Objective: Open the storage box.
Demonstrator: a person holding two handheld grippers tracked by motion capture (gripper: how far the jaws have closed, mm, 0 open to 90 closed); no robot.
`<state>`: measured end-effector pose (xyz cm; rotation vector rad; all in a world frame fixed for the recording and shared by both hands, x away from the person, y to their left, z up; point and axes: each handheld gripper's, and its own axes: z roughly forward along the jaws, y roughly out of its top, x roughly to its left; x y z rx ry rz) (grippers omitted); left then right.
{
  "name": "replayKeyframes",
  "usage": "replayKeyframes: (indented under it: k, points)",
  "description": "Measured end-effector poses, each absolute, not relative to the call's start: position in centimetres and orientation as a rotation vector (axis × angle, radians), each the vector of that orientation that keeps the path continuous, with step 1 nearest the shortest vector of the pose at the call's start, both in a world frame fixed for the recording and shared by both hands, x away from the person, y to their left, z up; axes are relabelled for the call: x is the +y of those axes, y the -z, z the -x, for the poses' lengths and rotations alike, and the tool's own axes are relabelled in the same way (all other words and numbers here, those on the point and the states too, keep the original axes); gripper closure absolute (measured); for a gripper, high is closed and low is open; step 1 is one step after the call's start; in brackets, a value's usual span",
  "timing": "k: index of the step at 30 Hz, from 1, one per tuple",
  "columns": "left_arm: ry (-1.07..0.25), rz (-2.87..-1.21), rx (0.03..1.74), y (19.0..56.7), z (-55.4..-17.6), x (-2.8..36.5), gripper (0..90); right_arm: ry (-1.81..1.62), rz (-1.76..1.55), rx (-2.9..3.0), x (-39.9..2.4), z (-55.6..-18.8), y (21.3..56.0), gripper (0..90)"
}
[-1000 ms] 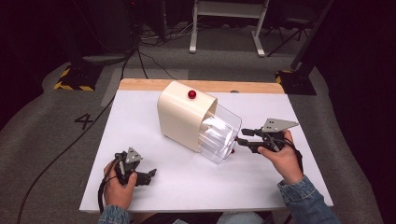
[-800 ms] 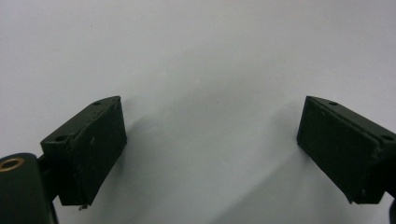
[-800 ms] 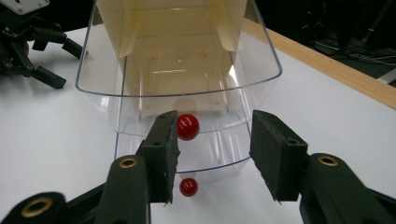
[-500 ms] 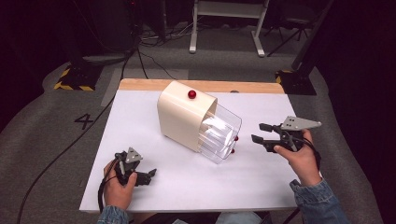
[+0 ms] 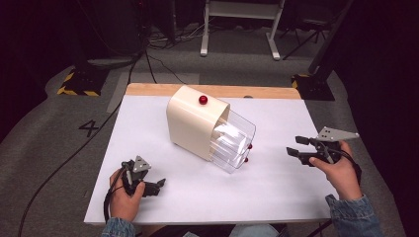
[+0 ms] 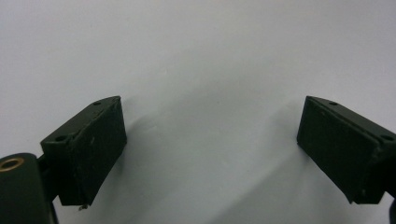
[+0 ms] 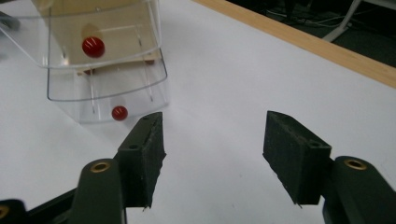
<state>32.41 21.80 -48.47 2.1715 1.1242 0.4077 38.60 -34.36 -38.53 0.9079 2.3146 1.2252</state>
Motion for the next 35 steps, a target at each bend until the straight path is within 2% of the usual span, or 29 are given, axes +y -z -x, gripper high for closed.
replayKeyframes:
  k: [8, 18, 25, 26, 31, 32, 33, 34, 35]
  points:
    - [-0.399, -2.172, 1.128, 48.4, -32.4, 21.8, 8.3, -1.117, -0.941, 2.358, -35.7, -38.4, 40.1, 36.2]
    - [-0.398, -2.169, 1.13, 48.5, -32.4, 21.8, 8.1, -1.026, -1.046, 2.408, -37.9, -38.8, 44.1, 35.4]
    - [-0.399, -2.169, 1.13, 48.5, -32.4, 21.8, 8.1, -0.985, -1.07, 2.374, -38.9, -39.0, 46.9, 30.0]
    - [-0.399, -2.169, 1.13, 48.5, -32.4, 21.8, 8.1, -0.986, -1.072, 2.385, -39.1, -39.0, 47.5, 25.6]
    - [-0.402, -2.172, 1.128, 48.5, -32.4, 21.8, 8.0, -1.018, -1.086, 2.358, -39.2, -38.8, 48.0, 24.4]
    - [-0.403, -2.172, 1.127, 48.5, -32.4, 21.8, 8.1, -1.009, -1.083, 2.354, -39.2, -38.8, 48.0, 19.9]
    - [-0.403, -2.172, 1.127, 48.5, -32.4, 21.8, 8.1, -0.979, -1.106, 2.33, -39.0, -38.8, 48.0, 10.7]
    - [-0.403, -2.171, 1.127, 48.5, -32.4, 21.8, 8.1, -0.979, -1.106, 2.33, -39.0, -38.8, 48.0, 10.7]
    - [-0.403, -2.172, 1.127, 48.5, -32.4, 21.8, 8.0, -0.942, -1.15, 2.307, -39.0, -39.0, 48.1, 4.2]
